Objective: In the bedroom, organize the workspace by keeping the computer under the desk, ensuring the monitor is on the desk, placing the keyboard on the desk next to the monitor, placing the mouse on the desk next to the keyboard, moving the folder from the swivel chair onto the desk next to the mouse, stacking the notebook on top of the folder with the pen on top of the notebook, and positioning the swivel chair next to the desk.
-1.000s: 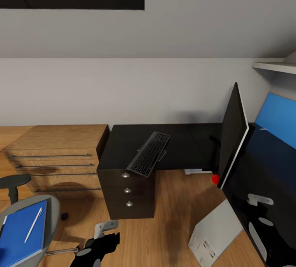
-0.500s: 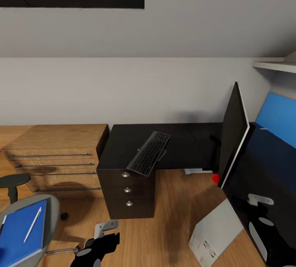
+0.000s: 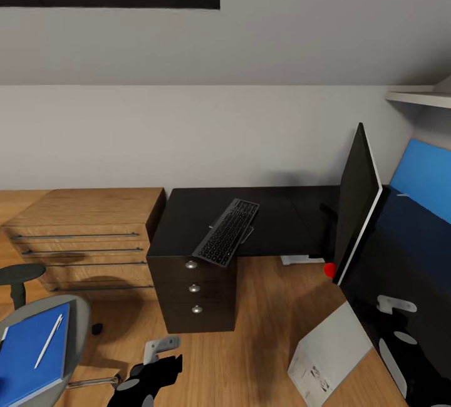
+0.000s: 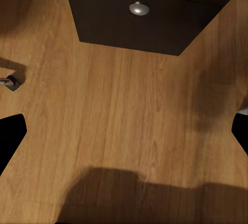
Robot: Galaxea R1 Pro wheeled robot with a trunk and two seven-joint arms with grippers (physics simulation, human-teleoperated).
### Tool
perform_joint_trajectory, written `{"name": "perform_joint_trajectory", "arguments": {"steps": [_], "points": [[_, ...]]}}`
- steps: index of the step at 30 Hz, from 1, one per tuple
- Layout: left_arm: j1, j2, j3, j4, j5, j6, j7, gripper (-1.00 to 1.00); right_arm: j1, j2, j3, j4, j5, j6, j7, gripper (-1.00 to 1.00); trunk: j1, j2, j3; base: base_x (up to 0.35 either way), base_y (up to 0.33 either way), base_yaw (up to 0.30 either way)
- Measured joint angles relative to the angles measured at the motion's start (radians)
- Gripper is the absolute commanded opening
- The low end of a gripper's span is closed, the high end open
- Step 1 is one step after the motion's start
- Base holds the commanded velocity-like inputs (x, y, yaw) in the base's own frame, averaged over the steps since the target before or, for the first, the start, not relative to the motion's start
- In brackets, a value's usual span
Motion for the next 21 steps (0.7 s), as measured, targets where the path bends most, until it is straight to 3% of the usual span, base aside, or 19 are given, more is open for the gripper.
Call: {"name": "perform_joint_trajectory", "arguments": {"steps": [21], "points": [[0.000, 0.012, 0.001, 0.008, 0.000, -0.002, 0.000, 1.00, 0.000, 0.001, 0.005, 0.001, 0.000, 0.001, 0.001, 1.00, 0.000, 0.000, 0.000, 0.035, 0.000, 0.000]]}}
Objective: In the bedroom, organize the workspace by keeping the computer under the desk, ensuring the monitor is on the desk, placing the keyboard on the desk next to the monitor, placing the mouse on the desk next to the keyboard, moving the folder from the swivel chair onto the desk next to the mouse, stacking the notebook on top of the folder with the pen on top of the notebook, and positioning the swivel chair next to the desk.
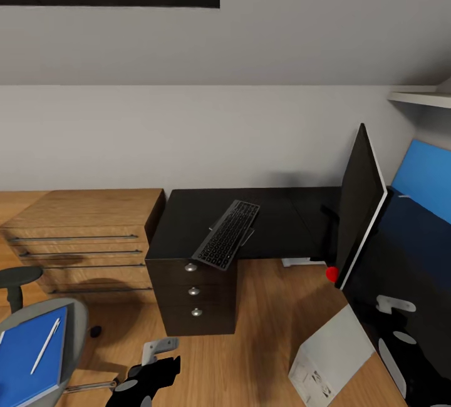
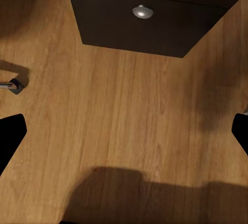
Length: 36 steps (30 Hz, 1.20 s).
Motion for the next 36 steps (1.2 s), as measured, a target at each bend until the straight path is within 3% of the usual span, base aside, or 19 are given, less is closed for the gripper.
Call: {"name": "perform_joint_trajectory", "arguments": {"steps": [36], "points": [[0.000, 0.000, -0.001, 0.000, 0.000, 0.000, 0.000, 1.00, 0.000, -0.001, 0.001, -0.001, 0.000, 0.069, 0.000, 1.00, 0.000, 0.000, 0.000, 0.000, 0.000, 0.000]]}}
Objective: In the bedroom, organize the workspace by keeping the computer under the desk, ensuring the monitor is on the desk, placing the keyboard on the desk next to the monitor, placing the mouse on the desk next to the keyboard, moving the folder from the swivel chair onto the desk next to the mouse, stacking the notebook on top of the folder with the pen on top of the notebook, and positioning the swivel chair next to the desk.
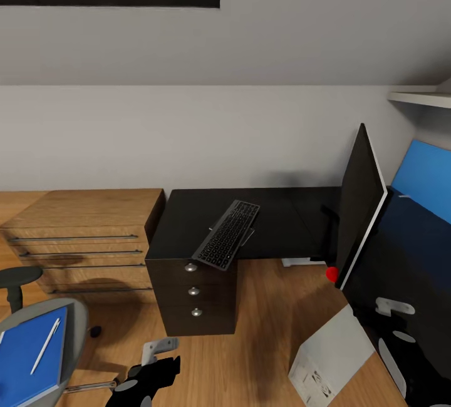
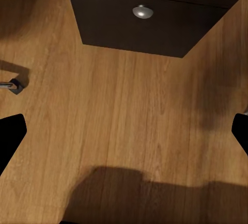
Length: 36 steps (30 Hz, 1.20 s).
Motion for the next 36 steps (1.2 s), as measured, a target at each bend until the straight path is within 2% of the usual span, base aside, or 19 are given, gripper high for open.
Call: {"name": "perform_joint_trajectory", "arguments": {"steps": [32, 33, 36], "points": [[0.000, 0.000, 0.000, 0.000, 0.000, 0.000, 0.000, 1.00, 0.000, 0.000, 0.000, 0.000, -0.001, 0.004, 0.000, 1.00, 0.000, 0.000, 0.000, 0.000, 0.000, 0.000], [0.000, 0.000, 0.000, 0.000, 0.000, 0.000, 0.000, 1.00, 0.000, 0.000, 0.000, 0.000, -0.001, 0.005, 0.000, -1.00, 0.000, 0.000, 0.000, 0.000, 0.000, 0.000], [0.000, 0.000, 0.000, 0.000, 0.000, 0.000, 0.000, 1.00, 0.000, 0.000, 0.000, 0.000, 0.003, 0.007, 0.000, -1.00, 0.000, 0.000, 0.000, 0.000, 0.000, 0.000]]}}
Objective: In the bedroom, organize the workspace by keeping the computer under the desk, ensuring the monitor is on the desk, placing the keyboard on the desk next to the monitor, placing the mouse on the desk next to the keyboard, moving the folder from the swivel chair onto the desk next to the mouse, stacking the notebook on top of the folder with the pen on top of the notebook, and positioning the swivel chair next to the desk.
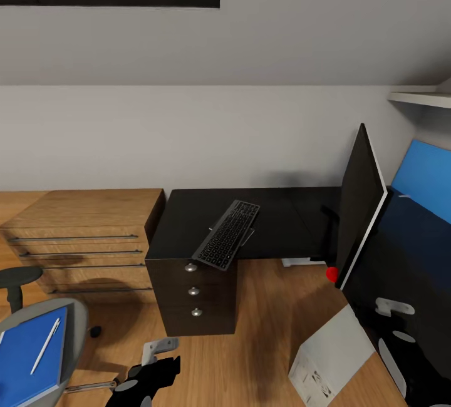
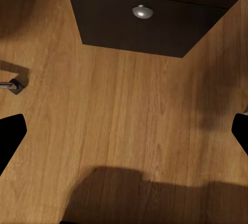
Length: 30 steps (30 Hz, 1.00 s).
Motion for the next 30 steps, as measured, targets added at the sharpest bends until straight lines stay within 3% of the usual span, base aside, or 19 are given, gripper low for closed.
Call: {"name": "perform_joint_trajectory", "arguments": {"steps": [27, 30], "points": [[0.000, 0.000, 0.000, 0.000, 0.000, 0.000, 0.000, 1.00, 0.000, 0.000, 0.000, -0.002, -0.001, 0.001, 0.000, -1.00, 0.000, 0.000, 0.000, 0.000, 0.000, 0.000], [0.000, 0.000, 0.001, 0.000, 0.000, 0.000, 0.000, 1.00, 0.001, 0.000, 0.001, -0.006, -0.002, 0.001, 0.000, -1.00, -0.011, 0.021, 0.009, 0.000, 0.000, 0.000]]}}
